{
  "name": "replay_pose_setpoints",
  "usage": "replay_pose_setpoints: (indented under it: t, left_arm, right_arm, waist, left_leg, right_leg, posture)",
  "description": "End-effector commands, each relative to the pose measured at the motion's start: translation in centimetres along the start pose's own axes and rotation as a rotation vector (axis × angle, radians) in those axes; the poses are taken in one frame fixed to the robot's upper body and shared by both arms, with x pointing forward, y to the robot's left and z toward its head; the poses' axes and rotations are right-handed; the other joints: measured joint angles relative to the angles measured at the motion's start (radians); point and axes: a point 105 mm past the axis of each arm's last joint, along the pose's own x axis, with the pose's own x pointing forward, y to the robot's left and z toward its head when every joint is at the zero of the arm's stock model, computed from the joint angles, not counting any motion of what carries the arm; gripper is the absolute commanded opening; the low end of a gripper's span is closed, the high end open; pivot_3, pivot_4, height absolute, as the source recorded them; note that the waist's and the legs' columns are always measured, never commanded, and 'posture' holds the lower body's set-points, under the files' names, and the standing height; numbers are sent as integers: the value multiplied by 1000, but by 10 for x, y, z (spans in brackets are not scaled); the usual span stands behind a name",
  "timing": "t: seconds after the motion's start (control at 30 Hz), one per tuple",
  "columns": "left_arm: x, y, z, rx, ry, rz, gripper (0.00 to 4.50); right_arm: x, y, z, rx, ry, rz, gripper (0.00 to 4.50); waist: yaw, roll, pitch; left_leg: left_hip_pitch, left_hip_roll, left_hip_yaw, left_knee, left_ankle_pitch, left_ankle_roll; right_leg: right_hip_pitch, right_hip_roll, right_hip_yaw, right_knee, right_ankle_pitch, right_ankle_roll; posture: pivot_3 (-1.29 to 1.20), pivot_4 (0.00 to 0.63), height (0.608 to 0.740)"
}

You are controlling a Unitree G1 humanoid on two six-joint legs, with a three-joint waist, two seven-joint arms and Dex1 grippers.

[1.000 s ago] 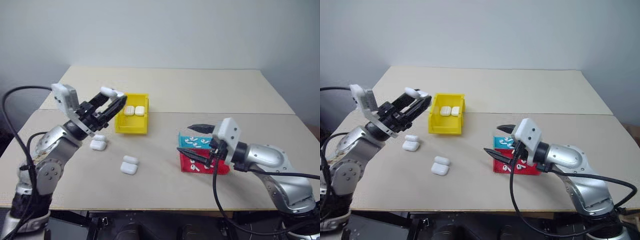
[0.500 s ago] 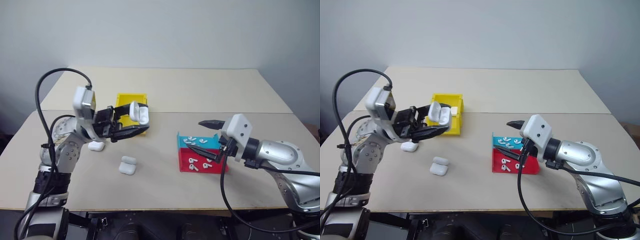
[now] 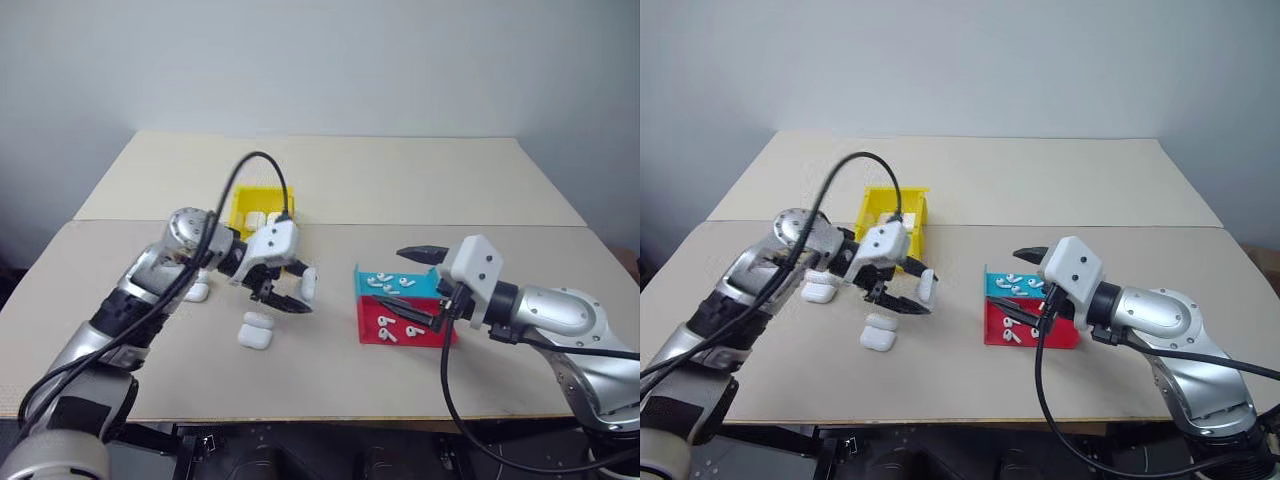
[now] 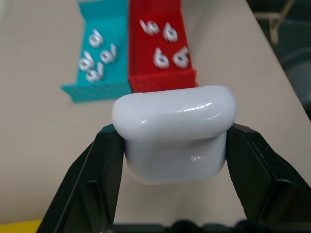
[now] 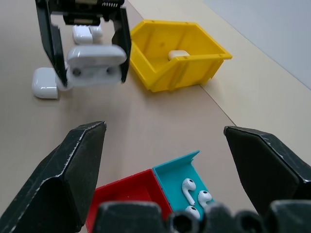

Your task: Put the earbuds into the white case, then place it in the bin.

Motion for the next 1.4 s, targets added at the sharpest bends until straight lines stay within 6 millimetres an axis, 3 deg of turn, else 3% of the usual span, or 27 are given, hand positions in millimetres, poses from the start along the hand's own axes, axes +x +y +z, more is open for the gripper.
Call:
replay_pose_setpoints:
  t: [0.03, 0.43, 0.6, 0.7, 1.0, 1.13, 1.4]
  left_arm:
    - [8, -2, -7, 67, 127, -47, 2839]
    - [38, 0, -21, 9, 229, -106, 2839]
    - [38, -6, -24, 41, 258, -149, 4473]
    - [36, -5, -27, 55, 294, -148, 4473]
    - [27, 1, 0, 24, 325, -141, 4473]
    - [25, -2, 0, 76, 431, -144, 4473]
    - [29, -4, 3, -53, 541, -130, 4473]
  right_arm:
    - [0, 6, 12, -43, -38, -5, 4500]
    - [-4, 15, 11, -16, -34, -43, 4500]
    - [-4, 19, 11, 1, -39, -55, 4500]
    - [-3, 21, 10, 8, -42, -61, 4500]
    - [1, 21, 8, 15, -46, -75, 4500]
    - [2, 21, 8, 15, -48, -76, 4500]
    - [3, 21, 8, 16, -55, -81, 4500]
  waist:
    - [2, 0, 0]
    - [3, 0, 0]
    - [1, 0, 0]
    - [2, 0, 0]
    - [2, 0, 0]
    - [1, 0, 0]
    - [2, 0, 0]
  left_leg:
    - [0, 0, 0, 0, 0, 0]
    - [-1, 0, -1, 4, -2, 3]
    - [-1, 0, -1, 4, -2, 3]
    - [-1, 0, -1, 5, -2, 3]
    - [-2, 0, -2, 5, -2, 3]
    - [-1, 0, -2, 5, -2, 4]
    - [-2, 0, -2, 6, -2, 4]
  right_leg:
    - [0, 0, 0, 0, 0, 0]
    - [0, 0, 0, 1, 0, 1]
    - [0, 0, 0, 2, 0, 1]
    - [1, 0, 0, 2, 0, 1]
    - [1, 0, 0, 2, -1, 1]
    - [0, 0, 0, 2, -1, 1]
    - [1, 0, 1, 3, -1, 2]
  posture:
    - [0, 150, 740]
    - [0, 150, 740]
    - [0, 150, 740]
    - [0, 150, 740]
    - [0, 150, 740]
    - [0, 150, 740]
    - [0, 150, 740]
